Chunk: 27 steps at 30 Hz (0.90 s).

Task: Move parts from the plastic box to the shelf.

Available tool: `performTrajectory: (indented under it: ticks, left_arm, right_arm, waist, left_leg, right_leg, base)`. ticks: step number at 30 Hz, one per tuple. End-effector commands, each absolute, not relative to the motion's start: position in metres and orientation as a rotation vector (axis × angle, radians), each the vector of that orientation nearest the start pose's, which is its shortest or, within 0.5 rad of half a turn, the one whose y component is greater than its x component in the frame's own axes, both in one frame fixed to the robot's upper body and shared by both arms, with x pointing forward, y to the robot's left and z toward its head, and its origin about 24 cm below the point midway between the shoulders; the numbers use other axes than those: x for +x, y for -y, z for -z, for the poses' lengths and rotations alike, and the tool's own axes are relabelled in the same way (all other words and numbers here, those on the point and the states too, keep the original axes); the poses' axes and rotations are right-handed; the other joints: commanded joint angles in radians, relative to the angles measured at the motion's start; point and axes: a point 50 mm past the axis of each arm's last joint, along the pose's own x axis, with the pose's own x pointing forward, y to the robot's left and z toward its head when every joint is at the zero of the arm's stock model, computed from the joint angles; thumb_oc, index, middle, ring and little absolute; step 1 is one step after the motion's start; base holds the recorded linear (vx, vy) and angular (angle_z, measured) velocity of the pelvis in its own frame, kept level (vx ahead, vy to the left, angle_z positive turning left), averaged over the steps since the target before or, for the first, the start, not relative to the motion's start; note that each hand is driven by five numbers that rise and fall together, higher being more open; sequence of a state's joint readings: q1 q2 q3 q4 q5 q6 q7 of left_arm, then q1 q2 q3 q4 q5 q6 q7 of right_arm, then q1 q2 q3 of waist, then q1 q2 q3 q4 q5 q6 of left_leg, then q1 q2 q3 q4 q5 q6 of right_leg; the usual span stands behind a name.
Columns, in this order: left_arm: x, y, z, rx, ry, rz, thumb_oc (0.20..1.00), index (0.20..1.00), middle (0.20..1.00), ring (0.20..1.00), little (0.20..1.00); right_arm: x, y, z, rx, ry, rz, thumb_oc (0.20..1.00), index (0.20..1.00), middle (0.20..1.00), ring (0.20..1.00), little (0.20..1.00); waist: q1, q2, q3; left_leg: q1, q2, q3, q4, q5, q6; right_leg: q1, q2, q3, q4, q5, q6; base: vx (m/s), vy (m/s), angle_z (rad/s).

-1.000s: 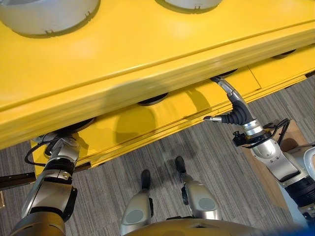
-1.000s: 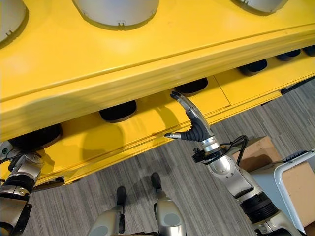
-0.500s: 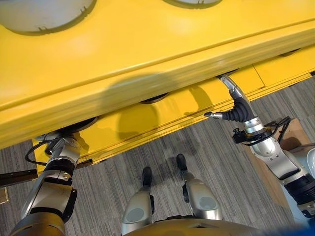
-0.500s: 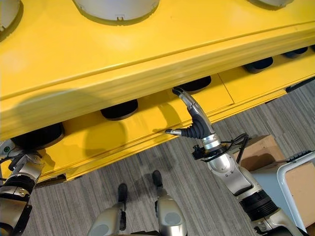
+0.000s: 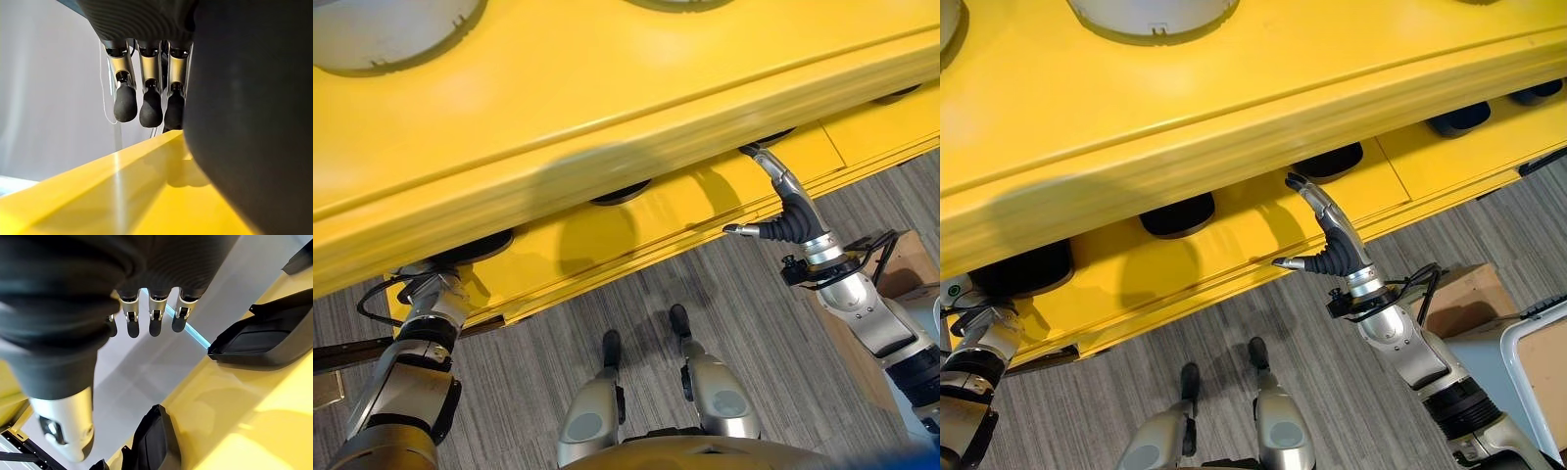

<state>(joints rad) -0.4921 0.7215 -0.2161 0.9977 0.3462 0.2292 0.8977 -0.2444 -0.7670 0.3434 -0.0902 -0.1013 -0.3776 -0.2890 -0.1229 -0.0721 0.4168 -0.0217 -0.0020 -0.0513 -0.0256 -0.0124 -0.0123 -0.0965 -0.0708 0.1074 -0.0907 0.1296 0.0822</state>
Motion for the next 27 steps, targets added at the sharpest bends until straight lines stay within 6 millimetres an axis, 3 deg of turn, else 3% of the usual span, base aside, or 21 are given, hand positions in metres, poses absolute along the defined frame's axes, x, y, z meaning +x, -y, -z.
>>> performTrajectory:
  ticks: [1, 10, 11, 19, 27]
  left_arm:
    - [0.264, -0.395, -0.082, 1.479, -0.242, -1.062, 0.2, 0.2, 0.2, 0.2, 0.2]
    - [0.263, -0.397, -0.08, 1.388, -0.277, -1.103, 0.2, 0.2, 0.2, 0.2, 0.2]
    - [0.265, -0.397, -0.079, 1.319, -0.294, -1.104, 1.0, 1.0, 1.0, 1.0, 1.0]
    - [0.269, -0.392, -0.073, 1.021, -0.315, -1.178, 1.0, 1.0, 1.0, 1.0, 1.0]
    - [0.268, -0.393, -0.079, 0.969, -0.28, -1.254, 1.0, 1.0, 1.0, 1.0, 1.0]
  right_arm:
    - [0.265, 0.177, -0.168, -0.687, 0.745, -0.217, 1.0, 1.0, 1.0, 1.0, 1.0]
    - [0.266, 0.174, -0.168, -0.685, 0.744, -0.212, 1.0, 1.0, 1.0, 1.0, 1.0]
    - [0.267, 0.174, -0.168, -0.677, 0.747, -0.206, 1.0, 1.0, 1.0, 1.0, 1.0]
    - [0.267, 0.169, -0.165, -0.664, 0.741, -0.203, 1.0, 1.0, 1.0, 1.0, 1.0]
    - [0.266, 0.167, -0.161, -0.649, 0.73, -0.203, 1.0, 1.0, 1.0, 1.0, 1.0]
  waist:
    - [0.013, -0.002, -0.093]
    - [0.018, -0.008, -0.093]
    - [0.018, -0.011, -0.093]
    - [0.02, -0.024, -0.093]
    - [0.021, -0.033, -0.095]
  left_leg:
    - [-0.085, 0.058, 0.057, 0.133, -0.092, -0.036]
    - [-0.086, 0.062, 0.058, 0.132, -0.091, -0.037]
    - [-0.088, 0.063, 0.059, 0.135, -0.091, -0.039]
    - [-0.086, 0.067, 0.056, 0.134, -0.09, -0.04]
    - [-0.08, 0.072, 0.058, 0.137, -0.093, -0.041]
  right_leg:
    - [-0.046, -0.094, -0.013, 0.188, -0.137, 0.105]
    - [-0.046, -0.094, -0.02, 0.186, -0.137, 0.106]
    - [-0.046, -0.094, -0.022, 0.186, -0.136, 0.105]
    - [-0.041, -0.09, -0.03, 0.188, -0.14, 0.103]
    - [-0.034, -0.087, -0.03, 0.191, -0.144, 0.101]
  base:
    - [0.0, 0.0, 0.0]
    - [0.0, 0.0, 0.0]
    - [0.0, 0.0, 0.0]
    - [0.01, -0.019, 0.01]
    - [0.0, -0.01, 0.01]
